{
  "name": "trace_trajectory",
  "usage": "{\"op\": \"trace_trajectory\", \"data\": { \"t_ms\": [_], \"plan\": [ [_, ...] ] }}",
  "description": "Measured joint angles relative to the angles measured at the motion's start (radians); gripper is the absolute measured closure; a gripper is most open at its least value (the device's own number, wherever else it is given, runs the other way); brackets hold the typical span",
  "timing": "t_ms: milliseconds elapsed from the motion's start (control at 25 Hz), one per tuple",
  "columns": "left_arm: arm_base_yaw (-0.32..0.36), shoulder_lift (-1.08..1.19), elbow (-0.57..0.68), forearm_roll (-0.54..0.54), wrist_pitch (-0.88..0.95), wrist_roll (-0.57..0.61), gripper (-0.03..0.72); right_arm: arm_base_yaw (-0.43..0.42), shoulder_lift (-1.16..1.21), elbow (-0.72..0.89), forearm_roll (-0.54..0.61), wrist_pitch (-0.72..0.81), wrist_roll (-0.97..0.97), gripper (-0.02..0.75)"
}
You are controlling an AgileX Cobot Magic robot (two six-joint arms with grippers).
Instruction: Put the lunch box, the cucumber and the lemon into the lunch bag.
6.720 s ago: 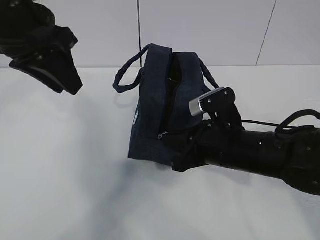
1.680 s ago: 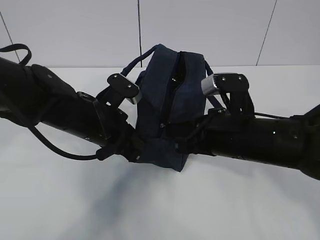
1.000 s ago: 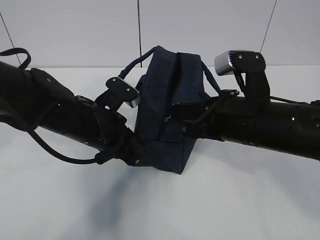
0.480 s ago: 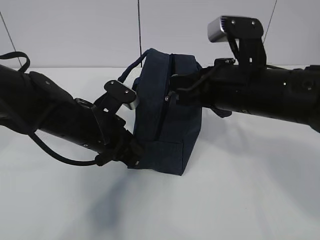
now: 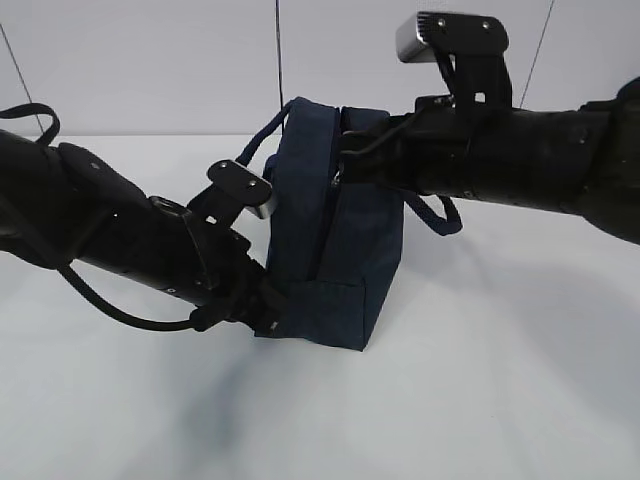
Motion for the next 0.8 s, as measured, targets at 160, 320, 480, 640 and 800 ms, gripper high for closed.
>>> {"op": "trace_trajectory", "data": {
  "t_ms": [160, 320, 480, 640, 800],
  "plan": [
    [0.000, 0.000, 0.000, 0.000, 0.000, 0.000, 0.685, -0.014, 0.022, -0.005, 0.057, 0.000, 0.000, 0.731],
    [0.000, 0.000, 0.000, 0.000, 0.000, 0.000, 0.685, -0.018, 0.060, -0.052, 0.074, 0.000, 0.000, 0.731],
    [0.000, 0.000, 0.000, 0.000, -0.002, 0.000, 0.685, -0.018, 0.076, -0.117, 0.078, 0.019, 0.000, 0.731],
    [0.000, 0.000, 0.000, 0.000, -0.002, 0.000, 0.685, -0.022, 0.093, -0.170, 0.078, 0.060, 0.000, 0.731],
    [0.000, 0.000, 0.000, 0.000, -0.002, 0.000, 0.685, -0.023, 0.144, -0.226, 0.078, 0.078, 0.000, 0.731]
  ]
}}
